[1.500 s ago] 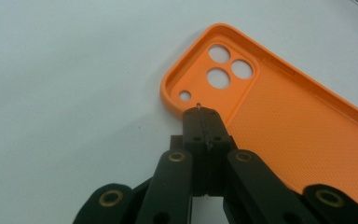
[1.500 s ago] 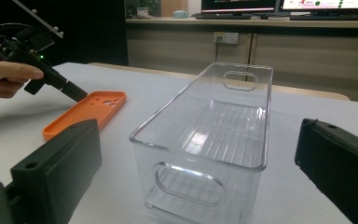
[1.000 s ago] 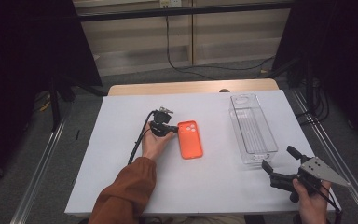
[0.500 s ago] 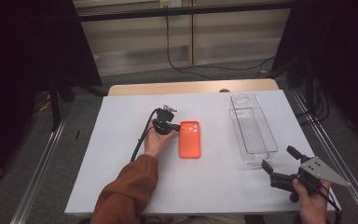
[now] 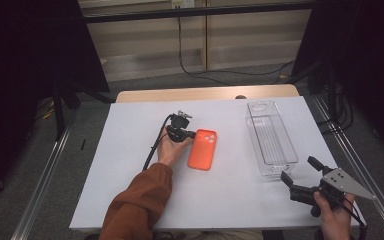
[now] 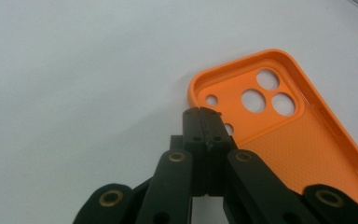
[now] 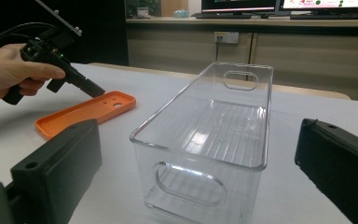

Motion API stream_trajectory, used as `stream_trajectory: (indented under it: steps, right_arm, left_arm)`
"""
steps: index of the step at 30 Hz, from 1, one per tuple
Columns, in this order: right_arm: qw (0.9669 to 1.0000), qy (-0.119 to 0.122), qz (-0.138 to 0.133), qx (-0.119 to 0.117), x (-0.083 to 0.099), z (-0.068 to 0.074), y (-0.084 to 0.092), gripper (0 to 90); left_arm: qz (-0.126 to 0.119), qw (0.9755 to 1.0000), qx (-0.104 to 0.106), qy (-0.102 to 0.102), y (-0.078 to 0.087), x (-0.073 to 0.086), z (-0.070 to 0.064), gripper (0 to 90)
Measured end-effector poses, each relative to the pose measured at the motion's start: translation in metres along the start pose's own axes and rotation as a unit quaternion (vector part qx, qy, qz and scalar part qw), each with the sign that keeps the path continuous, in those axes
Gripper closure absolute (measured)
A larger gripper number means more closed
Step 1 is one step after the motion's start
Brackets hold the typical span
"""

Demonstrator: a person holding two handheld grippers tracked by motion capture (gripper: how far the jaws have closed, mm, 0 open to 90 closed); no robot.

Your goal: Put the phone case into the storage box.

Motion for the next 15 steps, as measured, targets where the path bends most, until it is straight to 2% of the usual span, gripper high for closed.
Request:
stream_trajectory:
  steps: [4, 9, 10, 13, 15]
  right_arm:
    - [1.0000, 0.000, -0.001, 0.000, -0.0001, 0.0001, 0.0002, 0.0]
    - [1.0000, 0.001, -0.001, -0.001, -0.0001, 0.0000, 0.0001, 0.0]
    - [1.0000, 0.001, -0.001, 0.000, -0.0002, 0.0000, 0.0002, 0.0]
    - [1.0000, 0.001, -0.001, 0.000, -0.0002, -0.0002, 0.0002, 0.0]
    - [1.0000, 0.001, -0.001, 0.000, -0.0002, -0.0001, 0.0002, 0.0]
  left_arm:
    - [0.001, 1.0000, -0.003, -0.004, -0.0022, -0.0020, 0.0005, 90.0]
    - [-0.001, 1.0000, 0.003, -0.004, -0.0052, -0.0037, 0.0013, 90.0]
    - [-0.010, 0.9999, 0.004, 0.005, -0.0073, -0.0048, 0.0008, 90.0]
    - [0.000, 1.0000, 0.005, -0.004, -0.0071, -0.0045, 0.0025, 90.0]
    - [-0.007, 1.0000, -0.001, 0.003, -0.0093, -0.0059, 0.0025, 90.0]
Point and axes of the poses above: each handheld gripper's, and its own axes: y roughly backward along the jaws, x roughly out of its underside, z roughly to its left, the point moved 6 cm from there along -y, roughly forward along the jaws, and after that the axes turned 9 degrees about x, right-handed, at the moved point
